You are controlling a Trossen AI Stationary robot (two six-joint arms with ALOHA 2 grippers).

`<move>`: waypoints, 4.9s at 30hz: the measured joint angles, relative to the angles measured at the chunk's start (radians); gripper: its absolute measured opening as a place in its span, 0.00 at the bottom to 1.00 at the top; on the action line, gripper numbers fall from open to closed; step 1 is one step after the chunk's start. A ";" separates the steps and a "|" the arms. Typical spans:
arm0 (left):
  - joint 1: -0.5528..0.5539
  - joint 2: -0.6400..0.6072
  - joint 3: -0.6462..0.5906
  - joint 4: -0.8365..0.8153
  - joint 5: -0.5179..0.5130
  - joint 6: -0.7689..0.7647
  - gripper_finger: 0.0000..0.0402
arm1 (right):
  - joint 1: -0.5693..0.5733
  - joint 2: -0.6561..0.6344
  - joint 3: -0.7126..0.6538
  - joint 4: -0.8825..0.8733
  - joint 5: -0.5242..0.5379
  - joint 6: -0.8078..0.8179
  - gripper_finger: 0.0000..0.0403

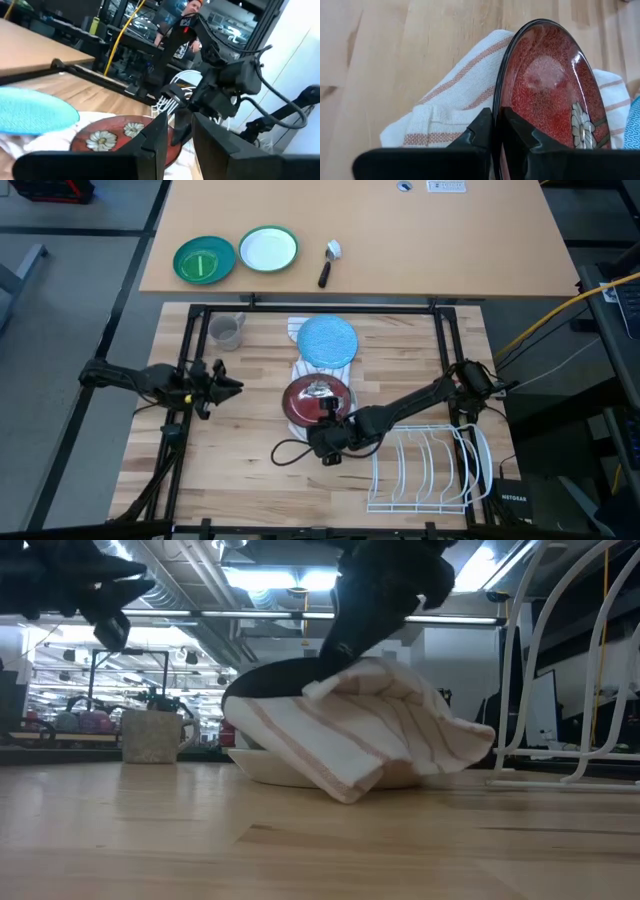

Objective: Sort dishes
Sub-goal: Put the red plate into the dish rack

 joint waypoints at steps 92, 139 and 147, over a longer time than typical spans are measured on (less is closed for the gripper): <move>-0.039 1.470 0.428 0.475 0.013 0.781 0.37 | -0.005 -0.001 0.091 0.028 -0.039 -0.076 0.08; -0.068 1.375 0.555 0.541 -0.076 0.590 0.05 | -0.007 0.000 0.621 -0.498 0.087 -0.368 0.37; -0.069 1.263 0.555 0.524 -0.076 0.538 0.05 | 0.027 0.000 0.755 -0.799 0.208 -0.338 0.37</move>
